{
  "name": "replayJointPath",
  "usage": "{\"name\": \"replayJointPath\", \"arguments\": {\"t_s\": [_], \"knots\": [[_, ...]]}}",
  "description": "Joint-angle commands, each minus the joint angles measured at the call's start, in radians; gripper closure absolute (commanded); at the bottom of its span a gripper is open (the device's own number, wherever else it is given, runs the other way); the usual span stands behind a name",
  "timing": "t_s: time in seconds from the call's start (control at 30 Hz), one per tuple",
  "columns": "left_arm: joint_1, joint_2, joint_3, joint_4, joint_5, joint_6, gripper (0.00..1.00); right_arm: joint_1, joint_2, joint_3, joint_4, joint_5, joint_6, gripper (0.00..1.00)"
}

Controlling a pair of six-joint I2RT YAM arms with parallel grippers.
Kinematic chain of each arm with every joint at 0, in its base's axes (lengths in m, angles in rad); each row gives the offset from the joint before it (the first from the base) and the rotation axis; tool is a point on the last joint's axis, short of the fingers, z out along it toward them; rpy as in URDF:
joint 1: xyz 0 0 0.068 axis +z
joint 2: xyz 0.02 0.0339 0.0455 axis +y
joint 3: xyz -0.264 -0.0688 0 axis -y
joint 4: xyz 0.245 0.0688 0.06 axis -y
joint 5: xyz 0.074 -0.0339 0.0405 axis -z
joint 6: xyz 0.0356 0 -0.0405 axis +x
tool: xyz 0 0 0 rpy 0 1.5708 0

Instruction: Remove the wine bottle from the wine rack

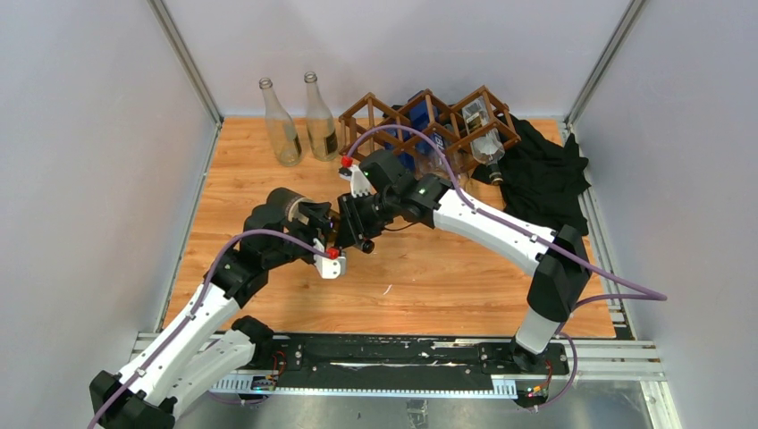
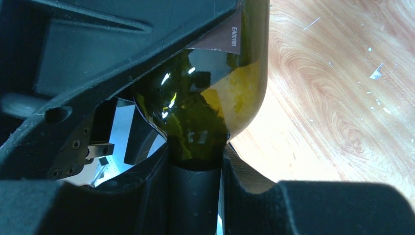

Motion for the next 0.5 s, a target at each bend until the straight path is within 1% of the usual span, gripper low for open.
{"name": "replayJointPath", "arguments": {"t_s": [0.0,0.03,0.1,0.17,0.23,0.33,0.47], "knots": [[-0.005,-0.011,-0.017,0.15,-0.025,-0.092,0.92,0.014,-0.023,0.053,0.076,-0.053,-0.038,0.67],[-0.005,-0.014,-0.024,0.164,-0.031,-0.1,0.98,0.011,-0.029,0.051,0.077,-0.045,-0.038,0.53],[-0.005,-0.017,-0.031,0.181,-0.043,-0.133,1.0,-0.004,-0.048,0.039,0.078,-0.018,-0.037,0.34],[-0.005,-0.017,-0.029,0.195,-0.049,-0.174,1.0,-0.015,-0.068,0.026,0.083,0.0,-0.032,0.19],[-0.005,-0.015,-0.024,0.208,-0.058,-0.22,1.0,-0.036,-0.09,0.005,0.094,0.012,-0.025,0.13],[-0.005,-0.003,-0.004,0.225,-0.074,-0.308,1.0,-0.065,-0.127,-0.024,0.109,0.03,-0.012,0.1],[-0.005,0.027,0.058,0.224,-0.111,-0.496,1.0,-0.101,-0.18,-0.076,0.132,0.058,0.006,0.07]]}}
